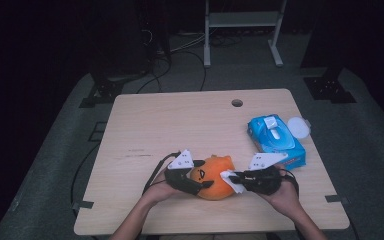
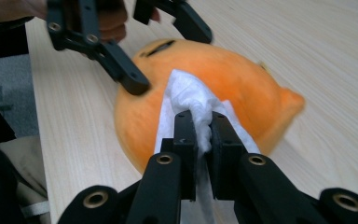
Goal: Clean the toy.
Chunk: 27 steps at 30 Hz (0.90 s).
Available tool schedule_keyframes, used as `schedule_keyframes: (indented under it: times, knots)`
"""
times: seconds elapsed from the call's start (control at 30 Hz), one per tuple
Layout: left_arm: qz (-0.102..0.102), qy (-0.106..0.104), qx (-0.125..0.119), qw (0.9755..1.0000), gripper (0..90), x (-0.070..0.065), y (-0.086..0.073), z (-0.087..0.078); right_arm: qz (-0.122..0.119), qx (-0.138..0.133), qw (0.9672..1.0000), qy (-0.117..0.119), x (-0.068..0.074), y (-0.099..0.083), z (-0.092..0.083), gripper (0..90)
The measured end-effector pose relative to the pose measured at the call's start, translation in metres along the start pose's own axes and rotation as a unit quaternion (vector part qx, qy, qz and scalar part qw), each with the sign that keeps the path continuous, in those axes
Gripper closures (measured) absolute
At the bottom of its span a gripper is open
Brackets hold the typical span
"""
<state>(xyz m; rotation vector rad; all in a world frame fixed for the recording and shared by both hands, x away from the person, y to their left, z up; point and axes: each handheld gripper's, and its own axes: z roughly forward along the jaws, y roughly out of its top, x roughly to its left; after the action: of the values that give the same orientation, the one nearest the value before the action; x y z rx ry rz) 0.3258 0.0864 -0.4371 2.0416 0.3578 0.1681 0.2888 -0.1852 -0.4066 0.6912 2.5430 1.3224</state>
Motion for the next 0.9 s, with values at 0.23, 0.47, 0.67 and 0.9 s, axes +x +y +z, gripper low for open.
schedule_keyframes:
  times: [0.23,0.47,0.67,0.9]
  knots:
    - [0.037,-0.001,0.008,0.9993,25.3,-0.011,0.001,0.005,-0.015,-0.005,0.9998,0.011,0.009,0.008,0.009,82.2]
    - [0.053,-0.013,0.005,0.9985,25.5,-0.014,0.001,0.006,0.017,-0.007,0.9994,-0.03,-0.011,-0.001,-0.003,82.2]
    - [0.088,-0.031,0.01,0.9956,25.3,-0.022,0.002,0.01,0.006,-0.013,0.9998,-0.015,0.001,0.005,0.004,82.1]
    - [0.083,-0.036,0.011,0.9958,25.4,-0.019,-0.001,0.007,-0.001,-0.013,0.9999,-0.01,0.0,0.007,0.006,82.2]
